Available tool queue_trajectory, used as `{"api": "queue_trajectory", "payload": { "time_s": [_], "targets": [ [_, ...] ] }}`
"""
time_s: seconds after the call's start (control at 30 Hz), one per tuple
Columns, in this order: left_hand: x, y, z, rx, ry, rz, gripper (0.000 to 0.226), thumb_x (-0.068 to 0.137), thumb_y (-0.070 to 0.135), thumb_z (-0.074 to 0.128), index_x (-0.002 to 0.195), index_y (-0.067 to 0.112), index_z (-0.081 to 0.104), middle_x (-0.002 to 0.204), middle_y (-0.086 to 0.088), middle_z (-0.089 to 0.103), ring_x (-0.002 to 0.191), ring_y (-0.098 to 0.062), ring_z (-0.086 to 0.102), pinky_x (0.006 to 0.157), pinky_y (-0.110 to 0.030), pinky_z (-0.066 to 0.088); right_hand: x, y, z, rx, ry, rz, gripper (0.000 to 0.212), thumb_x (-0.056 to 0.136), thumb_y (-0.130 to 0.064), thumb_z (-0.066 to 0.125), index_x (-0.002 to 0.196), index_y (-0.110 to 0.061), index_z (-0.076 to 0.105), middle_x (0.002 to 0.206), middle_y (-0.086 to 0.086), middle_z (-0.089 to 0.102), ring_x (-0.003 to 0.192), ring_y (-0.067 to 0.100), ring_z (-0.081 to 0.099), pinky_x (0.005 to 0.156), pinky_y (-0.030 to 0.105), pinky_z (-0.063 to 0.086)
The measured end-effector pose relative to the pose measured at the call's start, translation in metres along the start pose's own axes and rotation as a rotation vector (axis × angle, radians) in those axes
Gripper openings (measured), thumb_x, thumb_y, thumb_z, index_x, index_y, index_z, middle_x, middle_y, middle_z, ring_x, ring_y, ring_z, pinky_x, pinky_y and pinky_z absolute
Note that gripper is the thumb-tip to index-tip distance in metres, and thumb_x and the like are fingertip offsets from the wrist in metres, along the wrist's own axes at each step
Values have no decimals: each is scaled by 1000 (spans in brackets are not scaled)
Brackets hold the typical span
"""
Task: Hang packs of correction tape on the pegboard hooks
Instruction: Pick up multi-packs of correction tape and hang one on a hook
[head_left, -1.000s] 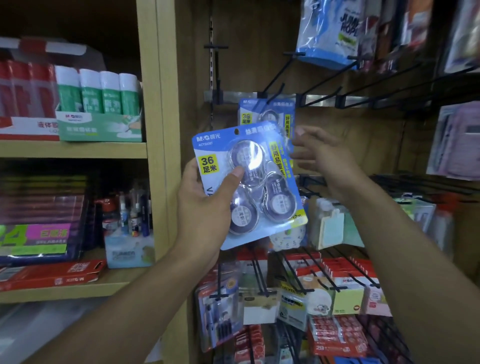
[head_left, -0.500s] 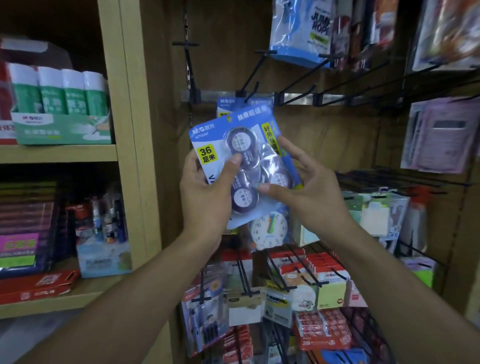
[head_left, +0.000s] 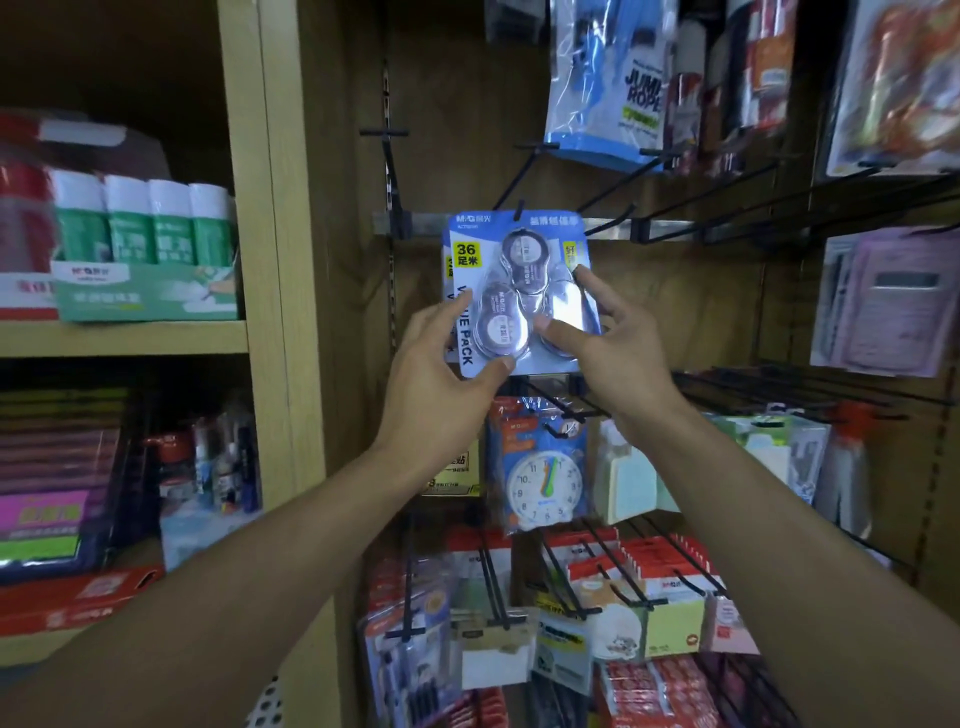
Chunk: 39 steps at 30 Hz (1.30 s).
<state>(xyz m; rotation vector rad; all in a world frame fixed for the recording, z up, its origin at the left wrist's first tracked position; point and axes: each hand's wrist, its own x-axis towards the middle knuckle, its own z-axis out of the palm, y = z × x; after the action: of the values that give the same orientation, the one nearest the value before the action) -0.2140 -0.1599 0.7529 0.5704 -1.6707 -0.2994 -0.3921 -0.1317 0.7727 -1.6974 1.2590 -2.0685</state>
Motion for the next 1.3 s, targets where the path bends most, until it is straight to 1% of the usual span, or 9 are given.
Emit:
{"api": "queue_trajectory", "payload": {
  "time_s": [0.2,0.33,0.43,0.6,0.8,1.0,1.07,1.2,1.3],
  "targets": [
    [9,-16,-4,297,-115,67,73,81,39,68,147,28,37,152,8,34,139,-8,35,112,-25,35,21,16,8,-64,-88,56,87,73,-36,84,151,-33,45,136,-13,64,118,6,65,104,40,53],
    [34,-19,1,360,-310,-41,78,78,46,67,147,27,35,145,4,43,133,-15,43,103,-22,37,40,20,19,-278,-172,34,84,88,-27,74,157,-39,29,145,-8,57,126,10,58,105,26,47],
    [49,-25,7,343,-361,-99,74,75,42,70,141,25,41,139,2,47,126,-17,51,96,-21,41,55,24,24,-370,-203,47,83,93,-22,70,159,-34,22,133,-8,58,115,8,56,88,13,39],
    [62,-34,14,432,-451,-120,87,70,46,74,145,25,35,140,-3,47,126,-23,51,103,-32,45,66,38,26,-432,-250,53,86,95,-20,69,161,-33,16,129,-12,56,117,6,55,87,8,36],
    [61,-43,19,463,-472,-170,107,73,42,75,155,17,10,154,-4,32,138,-23,39,110,-30,38,71,36,22,-526,-301,77,88,96,-31,67,161,-40,7,144,-10,52,127,8,52,94,12,34],
    [57,-41,14,447,-431,-148,106,74,40,76,155,16,12,153,-4,33,139,-22,37,111,-27,36,70,27,16,-581,-322,100,90,94,-29,71,161,-38,11,159,-3,40,140,17,47,95,11,36],
    [55,-37,11,437,-426,-148,106,70,46,75,154,20,15,154,-2,33,141,-21,36,113,-30,35,67,16,14,-695,-321,101,87,94,-29,71,161,-34,15,157,1,42,139,18,46,87,11,34],
    [44,-28,10,412,-341,-111,88,65,51,69,143,30,36,146,1,45,131,-23,48,105,-41,44,41,-4,18,-940,-275,64,84,93,-36,68,161,-34,19,157,12,38,152,25,21,114,33,30],
    [30,-19,8,359,-269,-39,61,63,52,55,123,36,51,122,6,59,111,-21,60,91,-42,53,11,-17,24,-874,-144,-95,61,92,-25,64,150,-24,45,141,12,51,139,30,39,103,37,40]
  ]
}}
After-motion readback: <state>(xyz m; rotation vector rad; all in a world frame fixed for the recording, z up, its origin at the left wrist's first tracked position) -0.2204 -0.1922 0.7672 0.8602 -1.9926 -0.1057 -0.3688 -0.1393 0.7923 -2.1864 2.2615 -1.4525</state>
